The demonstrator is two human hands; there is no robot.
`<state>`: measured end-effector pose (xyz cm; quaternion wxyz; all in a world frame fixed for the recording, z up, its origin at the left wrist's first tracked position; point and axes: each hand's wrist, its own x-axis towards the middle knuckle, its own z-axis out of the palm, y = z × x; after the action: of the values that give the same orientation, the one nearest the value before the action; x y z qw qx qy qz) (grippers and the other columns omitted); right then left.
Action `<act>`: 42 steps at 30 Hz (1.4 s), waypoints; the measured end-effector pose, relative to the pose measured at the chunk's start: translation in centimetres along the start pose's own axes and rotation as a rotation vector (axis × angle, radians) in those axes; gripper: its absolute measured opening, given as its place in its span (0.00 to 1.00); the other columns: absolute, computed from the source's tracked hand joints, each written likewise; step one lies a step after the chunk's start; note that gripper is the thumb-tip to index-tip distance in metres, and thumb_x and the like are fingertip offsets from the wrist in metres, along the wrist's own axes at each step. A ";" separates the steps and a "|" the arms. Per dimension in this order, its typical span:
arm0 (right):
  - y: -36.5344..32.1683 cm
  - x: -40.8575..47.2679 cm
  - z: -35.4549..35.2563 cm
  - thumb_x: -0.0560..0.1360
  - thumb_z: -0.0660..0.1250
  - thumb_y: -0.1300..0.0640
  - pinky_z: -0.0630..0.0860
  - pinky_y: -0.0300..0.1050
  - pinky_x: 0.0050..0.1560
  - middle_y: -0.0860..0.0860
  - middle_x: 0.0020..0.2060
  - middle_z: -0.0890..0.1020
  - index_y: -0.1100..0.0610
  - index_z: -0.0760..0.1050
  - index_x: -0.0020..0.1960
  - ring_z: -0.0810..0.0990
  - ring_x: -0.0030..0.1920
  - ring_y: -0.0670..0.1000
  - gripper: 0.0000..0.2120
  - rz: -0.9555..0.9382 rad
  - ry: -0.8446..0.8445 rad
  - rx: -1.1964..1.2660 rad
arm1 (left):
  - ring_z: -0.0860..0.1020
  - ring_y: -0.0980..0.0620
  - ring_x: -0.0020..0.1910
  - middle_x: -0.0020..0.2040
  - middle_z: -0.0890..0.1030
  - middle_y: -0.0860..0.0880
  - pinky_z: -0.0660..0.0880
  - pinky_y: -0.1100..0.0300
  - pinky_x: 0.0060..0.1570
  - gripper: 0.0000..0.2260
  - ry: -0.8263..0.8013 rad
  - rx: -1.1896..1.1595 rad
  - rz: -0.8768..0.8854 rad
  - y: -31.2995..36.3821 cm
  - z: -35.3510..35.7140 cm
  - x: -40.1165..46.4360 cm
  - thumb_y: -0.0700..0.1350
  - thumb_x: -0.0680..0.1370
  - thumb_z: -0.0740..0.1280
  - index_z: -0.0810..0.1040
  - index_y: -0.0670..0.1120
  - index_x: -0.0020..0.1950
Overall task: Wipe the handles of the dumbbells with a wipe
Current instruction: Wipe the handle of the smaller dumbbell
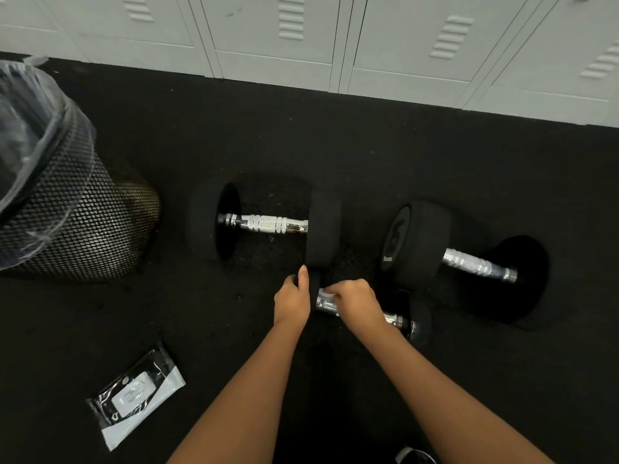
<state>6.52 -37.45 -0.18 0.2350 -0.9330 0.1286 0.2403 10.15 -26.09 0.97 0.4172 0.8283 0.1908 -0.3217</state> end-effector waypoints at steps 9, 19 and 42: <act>0.4 -0.4 0.0 0.74 0.62 0.66 0.76 0.48 0.51 0.54 0.52 0.78 0.54 0.76 0.61 0.78 0.52 0.56 0.17 -0.101 0.004 -0.126 | 0.69 0.43 0.66 0.67 0.71 0.41 0.67 0.52 0.61 0.26 -0.028 -0.010 0.017 -0.5 0.0 0.7 0.58 0.81 0.49 0.65 0.43 0.71; 0.8 0.3 0.3 0.73 0.63 0.66 0.77 0.46 0.49 0.53 0.52 0.79 0.49 0.77 0.61 0.79 0.51 0.56 0.20 -0.071 -0.009 -0.077 | 0.70 0.44 0.64 0.64 0.73 0.41 0.67 0.54 0.59 0.25 -0.023 -0.018 0.051 -0.6 0.0 0.8 0.57 0.81 0.48 0.67 0.42 0.70; 0.2 2.3 -1.1 0.75 0.61 0.67 0.76 0.47 0.56 0.57 0.55 0.80 0.59 0.79 0.57 0.78 0.55 0.56 0.14 0.029 -0.156 0.101 | 0.73 0.45 0.60 0.60 0.76 0.41 0.68 0.54 0.59 0.26 -0.030 -0.003 0.075 -0.8 0.0 1.2 0.57 0.81 0.47 0.71 0.41 0.66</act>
<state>8.84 -38.45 -0.53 0.2875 -0.8964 0.1354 0.3089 10.50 -25.58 -0.36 0.4330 0.8293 0.1536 -0.3182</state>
